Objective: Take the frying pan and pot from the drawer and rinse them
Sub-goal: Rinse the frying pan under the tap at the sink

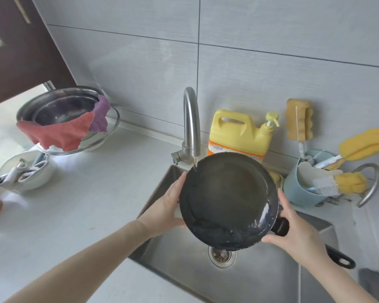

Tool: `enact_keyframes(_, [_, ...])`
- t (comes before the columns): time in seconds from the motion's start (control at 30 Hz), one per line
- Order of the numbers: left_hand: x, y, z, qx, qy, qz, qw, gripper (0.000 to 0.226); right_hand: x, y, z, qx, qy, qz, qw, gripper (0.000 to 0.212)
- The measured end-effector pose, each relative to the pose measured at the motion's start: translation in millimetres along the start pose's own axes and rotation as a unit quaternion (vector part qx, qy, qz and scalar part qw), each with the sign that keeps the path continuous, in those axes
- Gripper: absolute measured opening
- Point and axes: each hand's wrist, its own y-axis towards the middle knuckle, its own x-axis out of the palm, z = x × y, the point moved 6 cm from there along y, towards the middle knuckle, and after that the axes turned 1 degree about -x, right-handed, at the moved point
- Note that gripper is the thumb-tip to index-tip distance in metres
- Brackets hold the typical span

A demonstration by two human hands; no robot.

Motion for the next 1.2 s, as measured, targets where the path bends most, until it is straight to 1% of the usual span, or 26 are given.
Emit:
enact_keyframes(0.1, [13.1,-2.1,-9.9,0.001,0.096,0.049,0.994,0.136,-4.7,-3.9,2.6,-0.018,-0.041,0.041,0.998,0.133])
enact_keyframes(0.17, [21.2,-4.4,-13.6,0.004,0.135,0.072,0.988,0.138,-5.2,-8.1,2.8,-0.037,-0.056,0.058,0.996,0.132])
enact_keyframes(0.27, [29.1,-9.6,-18.1,0.031,0.172,0.107,0.979,0.14,-3.3,-14.8,-5.1,-0.063,-0.084,0.065,0.992,0.136])
enact_keyframes(0.3, [30.8,-11.7,-20.1,0.033,0.178,0.116,0.977,0.141,-2.8,-15.9,-8.5,-0.079,-0.102,0.075,0.989,0.137])
enact_keyframes(0.33, [32.1,-14.1,-22.0,0.029,0.181,0.122,0.975,0.141,-1.2,-16.7,-10.2,-0.086,-0.106,0.067,0.988,0.137])
enact_keyframes(0.4, [34.4,-19.6,-28.3,0.016,0.191,0.127,0.973,0.142,3.7,-16.3,-7.3,-0.078,-0.109,0.049,0.99,0.138])
enact_keyframes(0.5, [31.3,-29.5,-42.7,0.003,0.211,0.149,0.966,0.139,6.3,-9.6,-10.4,-0.075,-0.114,0.041,0.99,0.146])
enact_keyframes(0.53, [28.2,-33.7,-48.1,0.001,0.214,0.162,0.963,0.135,8.8,-5.8,-15.0,-0.081,-0.115,0.034,0.989,0.147])
enact_keyframes(0.63, [16.0,-47.3,-62.9,-0.02,0.22,0.206,0.953,0.107,19.0,5.1,-32.4,-0.106,-0.129,0.012,0.986,0.145])
enact_keyframes(0.67, [11.9,-50.4,-67.0,-0.034,0.224,0.214,0.95,0.103,21.6,9.1,-38.4,-0.117,-0.137,0.009,0.984,0.142])
enact_keyframes(0.73, [4.5,-55.1,-75.7,-0.058,0.238,0.223,0.943,0.103,24.5,17.6,-48.9,-0.138,-0.152,0.014,0.979,0.135])
enact_keyframes(0.8, [-1.3,-59.5,-83.3,-0.072,0.252,0.232,0.937,0.103,26.0,24.8,-59.2,-0.155,-0.156,0.019,0.975,0.133])
enact_keyframes(0.97, [-10.4,-67.5,-90.1,-0.051,0.255,0.264,0.929,0.101,24.8,35.6,-75.4,-0.182,-0.155,0.028,0.971,0.135])
enact_keyframes(1.07, [-9.6,-65.1,-85.1,-0.043,0.262,0.262,0.928,0.102,19.9,34.5,-74.5,-0.182,-0.143,0.035,0.972,0.144])
enact_keyframes(1.2, [-0.5,-52.2,-72.3,-0.03,0.263,0.248,0.932,0.097,9.4,24.5,-63.1,-0.176,-0.134,0.039,0.974,0.148])
